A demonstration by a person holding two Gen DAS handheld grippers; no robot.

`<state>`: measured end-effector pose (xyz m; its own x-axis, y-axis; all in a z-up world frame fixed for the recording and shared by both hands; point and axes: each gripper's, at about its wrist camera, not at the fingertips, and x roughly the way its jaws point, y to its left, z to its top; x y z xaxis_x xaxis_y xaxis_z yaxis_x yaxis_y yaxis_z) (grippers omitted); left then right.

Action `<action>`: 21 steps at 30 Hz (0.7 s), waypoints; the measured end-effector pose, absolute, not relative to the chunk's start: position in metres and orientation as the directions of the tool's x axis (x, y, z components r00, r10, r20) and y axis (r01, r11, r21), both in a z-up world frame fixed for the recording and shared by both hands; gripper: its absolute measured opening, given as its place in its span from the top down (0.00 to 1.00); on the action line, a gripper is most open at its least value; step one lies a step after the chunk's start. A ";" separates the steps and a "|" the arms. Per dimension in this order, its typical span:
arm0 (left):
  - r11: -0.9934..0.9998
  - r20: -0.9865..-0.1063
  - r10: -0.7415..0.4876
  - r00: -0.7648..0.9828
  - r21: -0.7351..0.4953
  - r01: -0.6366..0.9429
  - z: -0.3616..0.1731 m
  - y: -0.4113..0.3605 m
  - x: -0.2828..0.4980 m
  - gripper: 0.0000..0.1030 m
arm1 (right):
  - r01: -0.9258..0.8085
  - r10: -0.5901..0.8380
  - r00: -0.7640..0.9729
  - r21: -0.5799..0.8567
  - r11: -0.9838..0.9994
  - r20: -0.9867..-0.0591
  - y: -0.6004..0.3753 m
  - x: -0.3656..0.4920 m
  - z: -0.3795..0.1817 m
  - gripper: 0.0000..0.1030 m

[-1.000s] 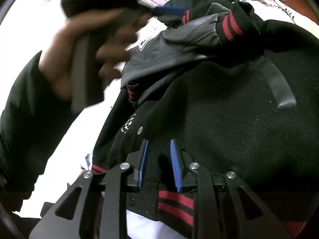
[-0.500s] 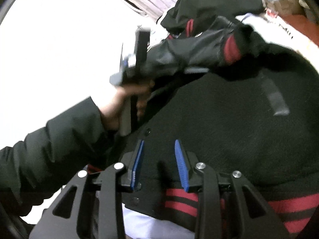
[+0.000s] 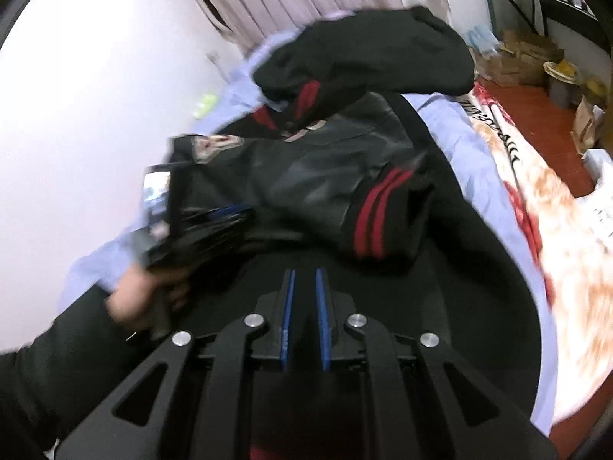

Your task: Fold large clothes

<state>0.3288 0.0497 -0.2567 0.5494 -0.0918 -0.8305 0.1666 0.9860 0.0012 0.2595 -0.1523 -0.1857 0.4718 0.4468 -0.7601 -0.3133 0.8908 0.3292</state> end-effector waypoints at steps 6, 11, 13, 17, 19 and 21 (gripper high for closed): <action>0.987 -0.831 -0.138 0.539 -0.071 0.143 -0.258 0.070 0.335 0.96 | -0.274 0.231 0.443 0.114 0.955 -0.867 -0.140 0.330 -0.245 0.99; 0.985 -0.829 -0.150 0.538 -0.080 0.152 -0.260 0.071 0.330 0.96 | -0.230 0.170 0.399 0.081 0.970 -0.901 -0.149 0.371 -0.270 1.00; 0.986 -0.832 -0.151 0.534 -0.086 0.145 -0.262 0.072 0.330 0.97 | -0.241 0.161 0.370 0.073 0.968 -0.915 -0.145 0.384 -0.281 1.00; 0.988 -0.841 -0.137 0.524 -0.078 0.134 -0.267 0.071 0.332 0.97 | -0.282 0.134 0.344 0.034 0.959 -0.929 -0.137 0.392 -0.291 1.00; 0.988 -0.840 -0.138 0.524 -0.080 0.131 -0.268 0.071 0.331 0.97 | -0.302 0.140 0.344 0.032 0.953 -0.928 -0.139 0.390 -0.285 1.00; 0.988 -0.840 -0.138 0.525 -0.083 0.127 -0.268 0.072 0.330 0.97 | -0.308 0.169 0.388 0.046 0.950 -0.906 -0.143 0.381 -0.267 1.00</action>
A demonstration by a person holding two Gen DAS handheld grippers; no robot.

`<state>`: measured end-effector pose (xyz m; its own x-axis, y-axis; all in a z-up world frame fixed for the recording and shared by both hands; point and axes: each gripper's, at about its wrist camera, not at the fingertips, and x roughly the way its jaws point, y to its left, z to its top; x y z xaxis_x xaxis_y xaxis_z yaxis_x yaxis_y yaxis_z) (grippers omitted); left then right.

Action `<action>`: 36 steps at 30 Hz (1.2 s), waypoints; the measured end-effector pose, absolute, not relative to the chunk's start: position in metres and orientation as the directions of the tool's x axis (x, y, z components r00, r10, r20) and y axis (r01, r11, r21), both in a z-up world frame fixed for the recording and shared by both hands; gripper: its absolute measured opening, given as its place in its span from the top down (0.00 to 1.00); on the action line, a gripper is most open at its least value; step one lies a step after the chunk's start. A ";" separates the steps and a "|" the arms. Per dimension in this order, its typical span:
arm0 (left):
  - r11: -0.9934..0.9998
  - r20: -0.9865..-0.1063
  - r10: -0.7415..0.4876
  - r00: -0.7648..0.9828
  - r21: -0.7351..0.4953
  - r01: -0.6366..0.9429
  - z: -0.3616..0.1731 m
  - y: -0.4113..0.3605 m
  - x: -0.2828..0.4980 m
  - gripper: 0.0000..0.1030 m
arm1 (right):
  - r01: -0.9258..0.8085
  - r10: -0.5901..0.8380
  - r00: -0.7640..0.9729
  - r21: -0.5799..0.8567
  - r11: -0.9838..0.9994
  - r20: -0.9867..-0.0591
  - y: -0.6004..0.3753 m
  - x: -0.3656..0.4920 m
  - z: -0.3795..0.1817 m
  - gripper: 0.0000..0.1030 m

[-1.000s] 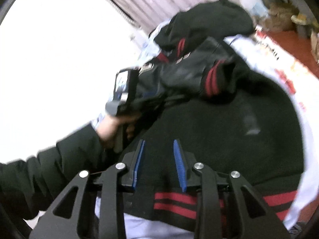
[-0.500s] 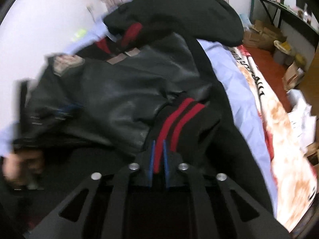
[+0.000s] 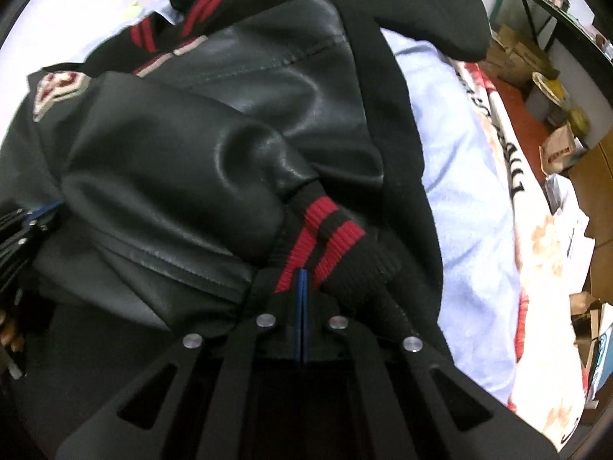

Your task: Fold large clothes

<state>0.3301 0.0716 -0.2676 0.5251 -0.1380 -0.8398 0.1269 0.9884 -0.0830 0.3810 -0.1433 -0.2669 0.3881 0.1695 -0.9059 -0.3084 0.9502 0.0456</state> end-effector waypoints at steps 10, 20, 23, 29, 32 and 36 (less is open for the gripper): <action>0.991 -0.838 -0.121 0.532 -0.075 0.107 -0.275 0.072 0.330 0.97 | -0.326 0.231 0.497 0.067 0.943 -0.837 -0.114 0.388 -0.254 1.00; 0.994 -0.848 -0.097 0.521 -0.057 0.091 -0.284 0.072 0.334 0.97 | -0.293 0.271 0.354 0.170 0.941 -0.895 -0.114 0.415 -0.290 1.00; 0.996 -0.825 -0.066 0.561 -0.022 0.085 -0.269 0.068 0.328 0.97 | -0.319 0.340 0.393 0.220 0.922 -0.854 -0.125 0.388 -0.255 0.94; 0.998 -0.789 -0.045 0.613 -0.013 0.057 -0.238 0.067 0.310 0.97 | -0.385 0.402 0.456 0.231 0.894 -0.794 -0.149 0.304 -0.203 0.93; 0.998 -0.771 -0.050 0.635 -0.012 0.063 -0.219 0.064 0.298 0.97 | -0.361 0.408 0.469 0.252 0.898 -0.783 -0.172 0.272 -0.198 0.92; 0.998 -0.743 -0.051 0.667 -0.007 0.069 -0.196 0.062 0.282 0.97 | -0.324 0.415 0.468 0.286 0.902 -0.780 -0.191 0.250 -0.198 0.92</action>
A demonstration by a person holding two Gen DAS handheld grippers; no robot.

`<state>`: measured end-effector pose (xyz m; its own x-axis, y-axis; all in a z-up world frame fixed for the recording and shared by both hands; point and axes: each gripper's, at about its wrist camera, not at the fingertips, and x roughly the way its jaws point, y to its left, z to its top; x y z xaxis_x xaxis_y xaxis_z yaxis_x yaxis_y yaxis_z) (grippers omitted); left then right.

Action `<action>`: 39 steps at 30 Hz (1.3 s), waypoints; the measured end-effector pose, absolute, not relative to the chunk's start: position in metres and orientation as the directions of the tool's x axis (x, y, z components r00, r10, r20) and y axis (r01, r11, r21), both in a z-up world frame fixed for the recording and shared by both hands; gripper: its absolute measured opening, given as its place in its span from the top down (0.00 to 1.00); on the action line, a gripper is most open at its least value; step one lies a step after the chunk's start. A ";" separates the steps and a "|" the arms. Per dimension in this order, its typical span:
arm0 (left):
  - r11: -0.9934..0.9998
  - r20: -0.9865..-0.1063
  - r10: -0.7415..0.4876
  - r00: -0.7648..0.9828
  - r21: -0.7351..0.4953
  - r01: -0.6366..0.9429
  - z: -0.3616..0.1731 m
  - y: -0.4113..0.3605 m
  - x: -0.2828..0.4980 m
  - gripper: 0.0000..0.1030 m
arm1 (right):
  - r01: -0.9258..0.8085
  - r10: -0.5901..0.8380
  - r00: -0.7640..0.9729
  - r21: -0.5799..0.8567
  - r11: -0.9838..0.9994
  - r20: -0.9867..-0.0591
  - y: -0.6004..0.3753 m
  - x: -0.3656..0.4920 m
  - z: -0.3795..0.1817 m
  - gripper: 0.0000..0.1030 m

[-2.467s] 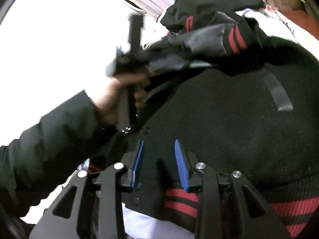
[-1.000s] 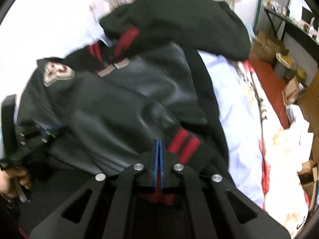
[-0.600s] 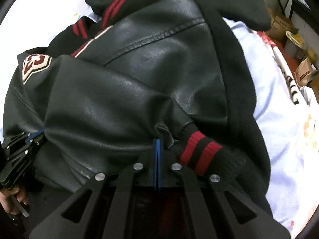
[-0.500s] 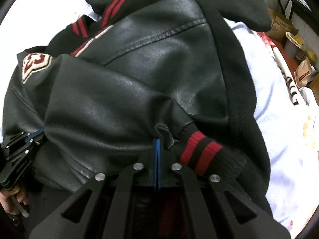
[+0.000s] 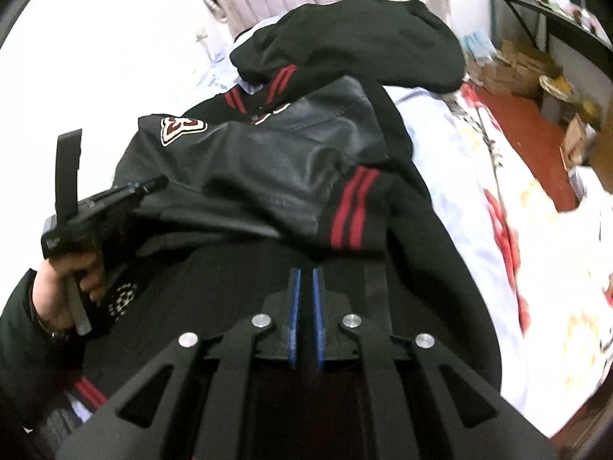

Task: Fold large clothes
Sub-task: 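Press and smooth the folded sleeves flat with both tools, then open both tools and move them to the red-striped knit hem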

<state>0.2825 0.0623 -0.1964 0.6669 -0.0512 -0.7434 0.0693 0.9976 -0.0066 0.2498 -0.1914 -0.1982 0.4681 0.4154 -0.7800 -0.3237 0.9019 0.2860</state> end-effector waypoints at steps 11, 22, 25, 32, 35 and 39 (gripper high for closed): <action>0.997 -0.724 -0.048 0.688 0.006 0.076 -0.166 0.052 0.234 0.97 | -0.384 0.458 0.426 0.302 0.873 -0.780 -0.164 0.194 -0.195 0.91; 0.995 -0.802 -0.076 0.593 -0.027 0.092 -0.180 0.023 0.118 0.97 | -0.466 0.451 0.354 0.264 0.845 -0.819 -0.137 0.162 -0.219 0.91; 0.999 -0.827 -0.030 0.561 -0.001 0.053 -0.194 0.027 0.094 0.97 | -0.490 0.444 0.347 0.243 0.837 -0.826 -0.129 0.165 -0.227 0.91; 0.998 -0.851 0.059 0.521 0.060 -0.015 -0.220 0.049 0.073 0.97 | -0.463 0.457 0.291 0.294 0.836 -0.841 -0.132 0.170 -0.254 0.93; 0.994 -0.869 0.080 0.489 0.104 0.021 -0.233 0.045 0.068 0.97 | -0.435 0.478 0.260 0.340 0.833 -0.839 -0.137 0.174 -0.265 0.95; 0.996 -0.893 0.068 0.444 0.084 0.017 -0.249 0.046 0.068 0.97 | -0.459 0.491 0.267 0.339 0.821 -0.829 -0.136 0.171 -0.274 0.95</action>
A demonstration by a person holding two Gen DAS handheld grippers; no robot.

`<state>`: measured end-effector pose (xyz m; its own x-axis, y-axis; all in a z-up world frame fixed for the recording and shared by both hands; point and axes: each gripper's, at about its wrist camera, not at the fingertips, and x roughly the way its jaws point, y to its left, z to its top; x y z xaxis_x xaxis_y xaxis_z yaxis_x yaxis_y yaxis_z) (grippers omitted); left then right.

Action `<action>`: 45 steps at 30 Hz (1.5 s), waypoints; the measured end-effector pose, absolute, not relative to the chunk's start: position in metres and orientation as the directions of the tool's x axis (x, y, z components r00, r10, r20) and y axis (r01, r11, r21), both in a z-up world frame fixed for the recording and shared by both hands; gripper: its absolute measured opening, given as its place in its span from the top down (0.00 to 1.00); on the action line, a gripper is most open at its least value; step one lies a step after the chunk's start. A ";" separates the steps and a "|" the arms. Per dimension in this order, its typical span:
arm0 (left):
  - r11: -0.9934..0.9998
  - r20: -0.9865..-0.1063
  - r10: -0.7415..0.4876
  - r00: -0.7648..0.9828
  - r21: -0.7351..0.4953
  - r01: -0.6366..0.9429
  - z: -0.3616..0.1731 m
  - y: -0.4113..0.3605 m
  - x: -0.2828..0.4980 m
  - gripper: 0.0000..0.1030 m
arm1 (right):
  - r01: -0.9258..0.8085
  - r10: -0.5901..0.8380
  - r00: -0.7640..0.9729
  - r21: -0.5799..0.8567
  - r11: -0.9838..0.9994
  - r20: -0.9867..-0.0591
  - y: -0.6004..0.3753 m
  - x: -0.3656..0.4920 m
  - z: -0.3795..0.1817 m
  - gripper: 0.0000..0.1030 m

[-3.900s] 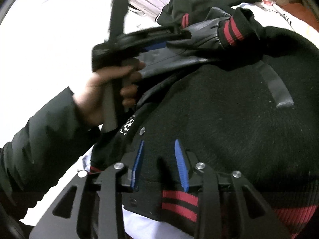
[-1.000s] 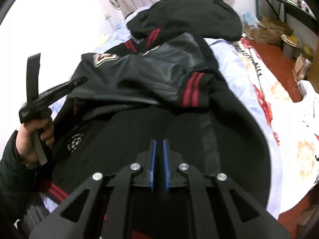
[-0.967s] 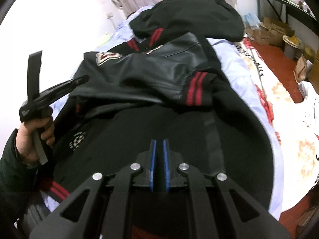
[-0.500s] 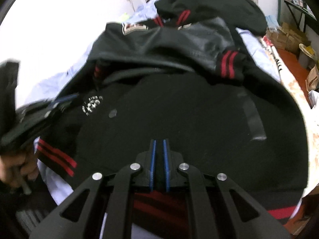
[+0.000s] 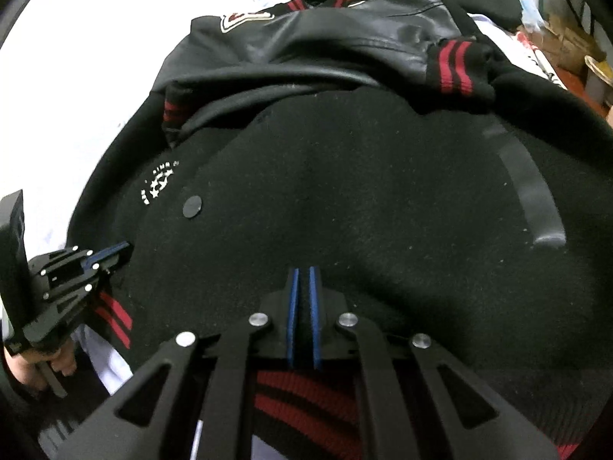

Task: Fold large clothes
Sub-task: 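Open both tools and move them to the red-striped knit hem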

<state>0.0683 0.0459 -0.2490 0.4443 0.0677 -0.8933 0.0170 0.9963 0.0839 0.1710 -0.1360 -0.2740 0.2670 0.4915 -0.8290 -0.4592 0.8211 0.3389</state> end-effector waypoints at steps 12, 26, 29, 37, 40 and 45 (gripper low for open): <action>0.998 -0.901 0.051 0.431 0.060 0.007 -0.214 0.063 0.057 0.71 | -0.498 0.593 0.432 0.369 0.785 -0.679 -0.201 0.095 -0.198 0.50; 0.999 -0.826 -0.037 0.562 -0.013 0.047 -0.196 0.125 0.019 0.51 | -0.242 0.558 0.529 0.516 0.821 -0.639 -0.331 0.108 -0.215 0.48; 0.998 -0.814 -0.030 0.581 0.011 0.068 -0.197 0.125 0.014 0.50 | -0.223 0.542 0.493 0.503 0.835 -0.680 -0.321 0.111 -0.234 0.48; 0.998 -0.766 0.031 0.643 0.053 0.015 -0.199 0.142 -0.018 0.29 | -0.149 0.573 0.474 0.581 0.800 -0.668 -0.323 0.102 -0.268 0.41; 0.999 -0.771 -0.024 0.637 -0.032 0.000 -0.206 0.153 -0.022 0.29 | -0.153 0.597 0.465 0.605 0.781 -0.653 -0.323 0.101 -0.267 0.41; 0.995 -0.729 -0.086 0.679 -0.103 0.016 -0.198 0.146 -0.026 0.29 | -0.232 0.607 0.446 0.570 0.788 -0.658 -0.300 0.098 -0.250 0.37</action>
<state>-0.0261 0.1456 -0.1983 0.6793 -0.0864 -0.7288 0.0155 0.9945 -0.1034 0.0978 -0.2995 -0.2501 0.4458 0.6073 -0.6577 -0.2324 0.7880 0.5701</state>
